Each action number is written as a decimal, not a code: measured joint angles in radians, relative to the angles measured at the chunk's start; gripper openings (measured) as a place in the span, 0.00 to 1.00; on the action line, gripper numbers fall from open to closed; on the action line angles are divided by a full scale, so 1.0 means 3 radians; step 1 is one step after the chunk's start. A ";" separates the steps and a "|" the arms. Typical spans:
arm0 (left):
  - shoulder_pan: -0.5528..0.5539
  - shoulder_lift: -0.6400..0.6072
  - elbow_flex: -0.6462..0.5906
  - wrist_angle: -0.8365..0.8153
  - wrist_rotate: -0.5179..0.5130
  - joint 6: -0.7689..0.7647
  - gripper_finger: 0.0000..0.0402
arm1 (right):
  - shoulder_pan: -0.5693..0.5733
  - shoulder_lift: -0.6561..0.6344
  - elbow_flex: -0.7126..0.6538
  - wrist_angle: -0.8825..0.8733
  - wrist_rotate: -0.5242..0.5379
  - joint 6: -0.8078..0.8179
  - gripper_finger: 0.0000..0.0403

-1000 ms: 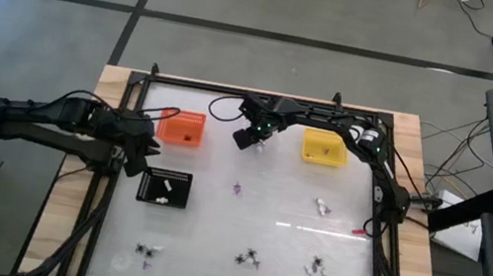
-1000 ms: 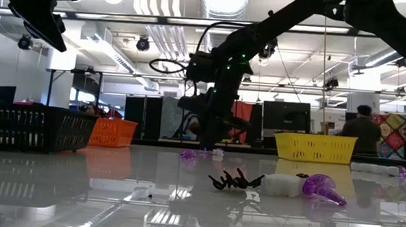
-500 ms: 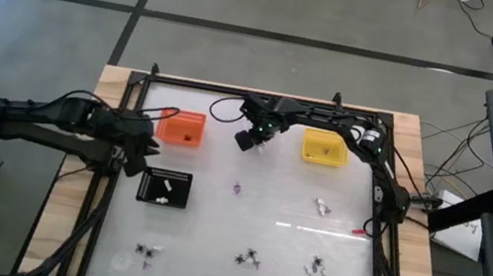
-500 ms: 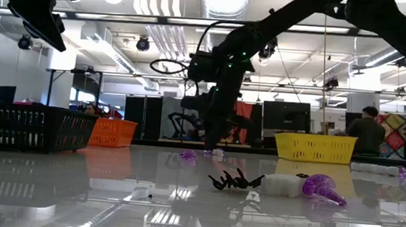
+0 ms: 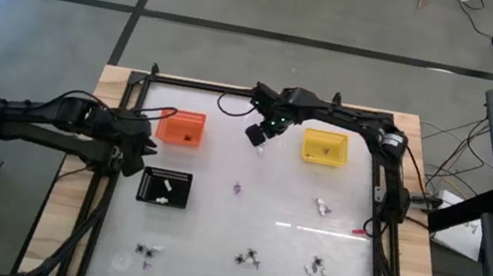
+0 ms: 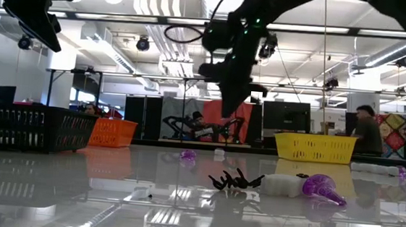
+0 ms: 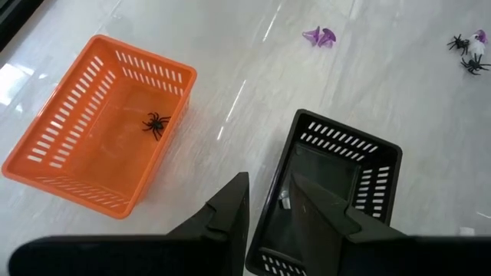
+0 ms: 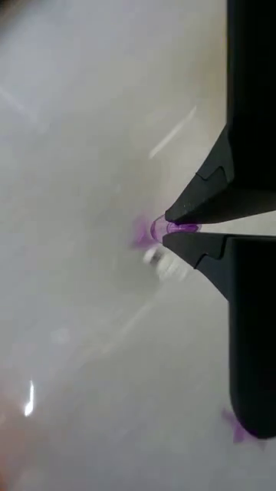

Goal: Sort Halloween decoration
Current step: Put the violet witch hat into the yellow bin

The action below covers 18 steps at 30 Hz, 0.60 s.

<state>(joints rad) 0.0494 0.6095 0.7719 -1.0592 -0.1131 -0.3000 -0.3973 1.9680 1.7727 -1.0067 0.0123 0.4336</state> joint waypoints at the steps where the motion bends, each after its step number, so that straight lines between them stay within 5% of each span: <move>1: -0.0001 -0.0005 0.0000 0.0000 0.0000 0.0000 0.19 | 0.0000 -0.0053 -0.0017 -0.0068 0.0054 -0.0009 0.02; 18: -0.0001 -0.0024 0.0000 -0.0016 0.0000 -0.0003 0.19 | -0.0278 -0.1161 -0.1359 -0.0203 0.0231 0.0283 0.02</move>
<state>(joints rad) 0.0491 0.6022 0.7719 -1.0639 -0.1131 -0.3008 -0.4805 1.6197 1.3651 -1.0677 0.0814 0.5184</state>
